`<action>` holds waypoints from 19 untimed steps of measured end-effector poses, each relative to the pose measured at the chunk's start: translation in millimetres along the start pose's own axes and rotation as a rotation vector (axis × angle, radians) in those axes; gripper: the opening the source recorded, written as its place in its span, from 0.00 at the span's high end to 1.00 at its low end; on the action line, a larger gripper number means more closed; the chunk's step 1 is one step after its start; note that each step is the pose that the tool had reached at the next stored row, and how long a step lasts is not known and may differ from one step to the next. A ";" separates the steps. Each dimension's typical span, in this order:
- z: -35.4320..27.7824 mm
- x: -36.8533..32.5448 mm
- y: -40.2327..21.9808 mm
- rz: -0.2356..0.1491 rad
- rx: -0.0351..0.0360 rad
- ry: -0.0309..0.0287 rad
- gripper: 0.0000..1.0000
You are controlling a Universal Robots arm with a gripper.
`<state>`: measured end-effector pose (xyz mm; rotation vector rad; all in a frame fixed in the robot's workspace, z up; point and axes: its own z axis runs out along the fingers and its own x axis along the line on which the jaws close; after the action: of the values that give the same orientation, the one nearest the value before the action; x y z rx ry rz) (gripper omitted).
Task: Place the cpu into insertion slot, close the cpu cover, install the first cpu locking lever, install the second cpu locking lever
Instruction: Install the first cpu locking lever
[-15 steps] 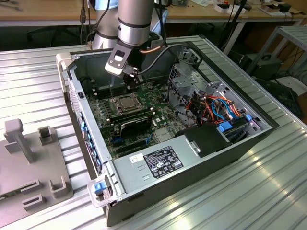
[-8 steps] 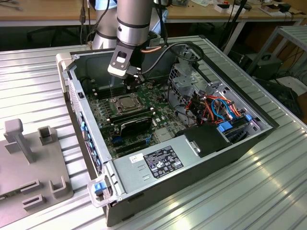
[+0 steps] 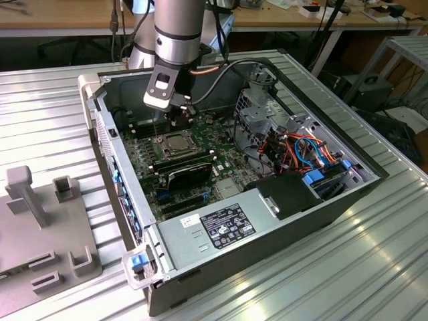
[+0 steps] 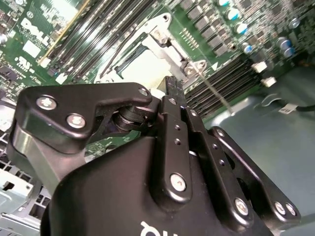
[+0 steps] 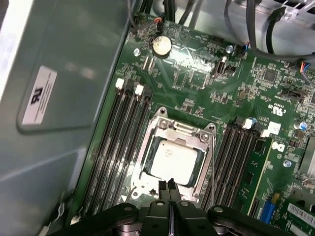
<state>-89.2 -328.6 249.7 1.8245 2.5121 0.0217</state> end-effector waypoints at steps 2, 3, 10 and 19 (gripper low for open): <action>0.1 1.5 -4.6 -0.010 0.0000 0.0004 0.89; 0.2 1.8 -5.5 -0.013 0.0000 0.0005 0.89; 0.5 2.7 -8.4 -0.035 0.0007 0.0015 0.89; 0.5 2.8 -8.4 -0.205 -0.0030 0.0069 0.89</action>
<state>-98.0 -328.5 248.8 1.5590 2.6880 0.0258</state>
